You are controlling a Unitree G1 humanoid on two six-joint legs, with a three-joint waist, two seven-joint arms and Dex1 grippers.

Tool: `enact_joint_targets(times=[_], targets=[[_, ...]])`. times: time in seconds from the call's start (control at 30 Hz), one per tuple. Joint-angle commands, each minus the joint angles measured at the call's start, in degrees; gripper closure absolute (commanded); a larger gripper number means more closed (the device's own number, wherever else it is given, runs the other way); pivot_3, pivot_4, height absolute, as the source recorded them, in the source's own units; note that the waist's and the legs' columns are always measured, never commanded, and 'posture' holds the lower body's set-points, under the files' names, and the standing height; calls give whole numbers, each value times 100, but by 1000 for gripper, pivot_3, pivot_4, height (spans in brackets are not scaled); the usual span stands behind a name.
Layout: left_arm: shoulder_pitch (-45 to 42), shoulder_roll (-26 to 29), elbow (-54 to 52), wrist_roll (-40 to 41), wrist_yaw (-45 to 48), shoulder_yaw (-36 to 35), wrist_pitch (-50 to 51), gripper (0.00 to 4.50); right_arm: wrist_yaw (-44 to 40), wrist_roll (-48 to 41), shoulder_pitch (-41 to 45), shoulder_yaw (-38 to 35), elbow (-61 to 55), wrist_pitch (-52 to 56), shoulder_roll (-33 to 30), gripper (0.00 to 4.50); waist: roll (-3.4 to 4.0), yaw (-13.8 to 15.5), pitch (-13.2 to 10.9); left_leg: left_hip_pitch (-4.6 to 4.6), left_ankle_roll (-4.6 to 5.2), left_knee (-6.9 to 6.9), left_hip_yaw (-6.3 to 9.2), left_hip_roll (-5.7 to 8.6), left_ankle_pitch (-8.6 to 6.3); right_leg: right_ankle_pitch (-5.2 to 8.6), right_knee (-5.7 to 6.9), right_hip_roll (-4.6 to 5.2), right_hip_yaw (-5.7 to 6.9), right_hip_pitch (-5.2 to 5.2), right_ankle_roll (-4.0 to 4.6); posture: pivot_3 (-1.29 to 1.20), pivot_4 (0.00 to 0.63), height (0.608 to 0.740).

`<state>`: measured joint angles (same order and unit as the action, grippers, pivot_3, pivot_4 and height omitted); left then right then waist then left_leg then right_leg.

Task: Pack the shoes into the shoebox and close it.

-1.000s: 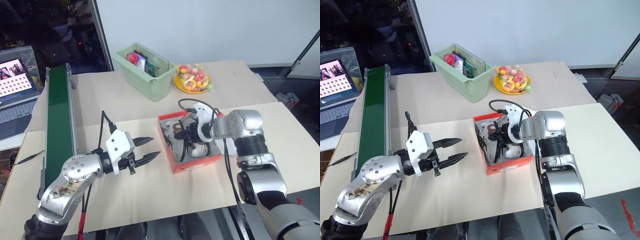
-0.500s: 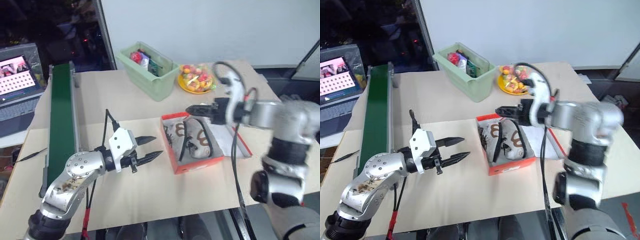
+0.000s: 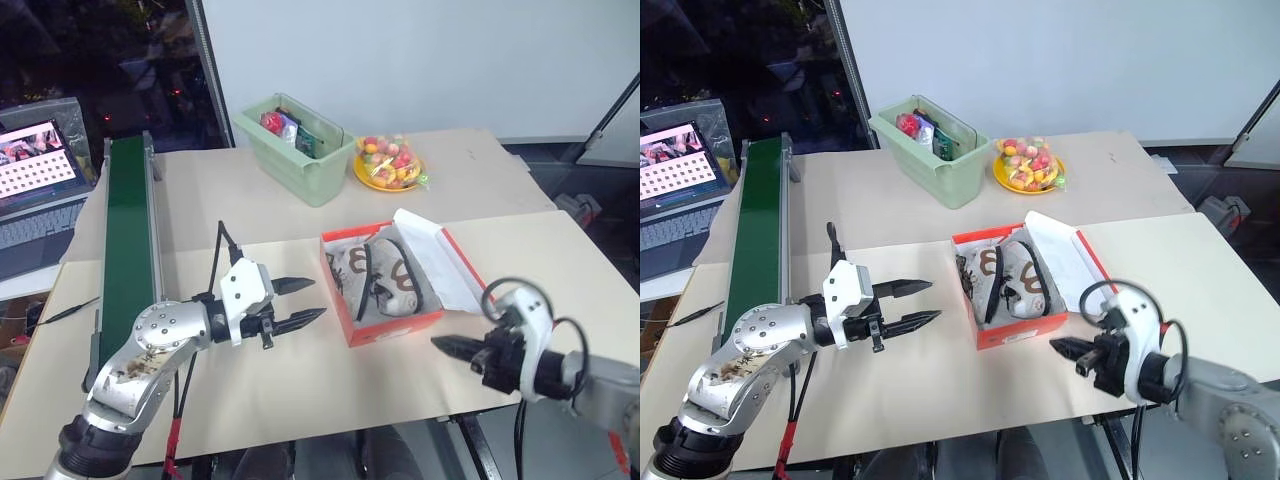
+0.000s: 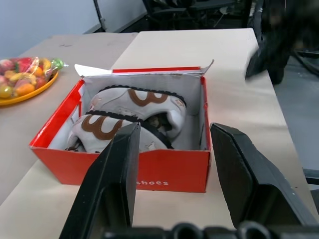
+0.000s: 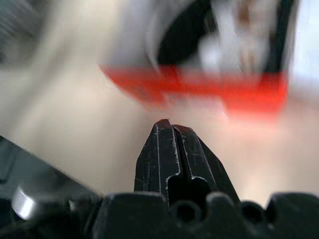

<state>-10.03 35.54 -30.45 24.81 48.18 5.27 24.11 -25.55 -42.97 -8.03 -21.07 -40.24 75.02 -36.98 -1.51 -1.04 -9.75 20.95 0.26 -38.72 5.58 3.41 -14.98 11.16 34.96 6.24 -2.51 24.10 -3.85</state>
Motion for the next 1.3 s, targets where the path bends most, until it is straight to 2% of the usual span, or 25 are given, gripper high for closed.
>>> enact_joint_targets(times=[0.03,0.2,0.3,0.4,0.53,0.67,0.73,0.87,1.03,1.3], targets=[[-161,16,-26,37,71,-21,-70,2135,702,1300,-135,754,752,-1123,23,4465,0,4,0,2,-1,-2,0,2,0,-1,0,0,0,2,2,0,150,740],[-203,22,-15,39,98,-30,-50,2135,1185,2167,-75,1144,1636,-2209,480,4465,-1,-6,2,4,-3,2,2,4,-1,-3,0,1,-2,9,5,0,150,740],[-231,20,0,45,117,-17,-32,2135,1612,2069,460,773,2374,-2646,1351,4465,-22,-34,11,-3,-5,1,2,-3,-3,-4,-5,-3,-2,0,7,0,150,740],[-257,23,15,44,129,-8,-26,2135,1771,2063,846,538,2892,-2873,1791,4465,-25,-79,13,-17,-6,-3,1,-17,-3,-14,-5,-8,-6,-10,15,0,150,740],[-329,39,84,28,160,-15,-41,2135,2225,1819,1543,-142,3675,-3345,2419,4465,-26,-117,12,-43,-6,-2,-9,-18,-3,-15,-2,-13,-11,-29,15,0,150,740],[-401,63,112,33,149,-81,-23,2135,2460,1461,1957,-553,3882,-3535,2921,4465,-20,-118,13,-40,-6,8,-8,-15,-3,-17,4,-18,-12,-8,20,0,150,740],[-397,79,119,30,163,-86,-31,2135,2562,1220,2108,-783,3923,-3613,3138,4465,-19,-129,13,-39,-6,20,-5,-14,-3,-42,4,-19,-12,-1,62,0,150,740],[-358,102,86,25,164,-89,-53,2135,2833,191,2420,-1474,3853,-3788,3786,4465,-11,-150,10,-41,-5,52,-4,-14,-3,-44,1,-19,-18,12,66,0,150,740],[-336,113,77,13,155,-89,-81,2135,2754,-662,2493,-1663,3620,-3886,4128,4465,7,-146,3,-42,-5,67,2,-15,-3,-42,-2,-21,-18,15,67,0,150,740],[-290,114,77,-21,150,-78,-132,2135,1993,-1428,2377,-1144,2976,-3784,4011,4465,38,-167,-4,-44,-5,69,-2,-15,-3,-40,-1,-25,-18,16,67,0,150,740]])
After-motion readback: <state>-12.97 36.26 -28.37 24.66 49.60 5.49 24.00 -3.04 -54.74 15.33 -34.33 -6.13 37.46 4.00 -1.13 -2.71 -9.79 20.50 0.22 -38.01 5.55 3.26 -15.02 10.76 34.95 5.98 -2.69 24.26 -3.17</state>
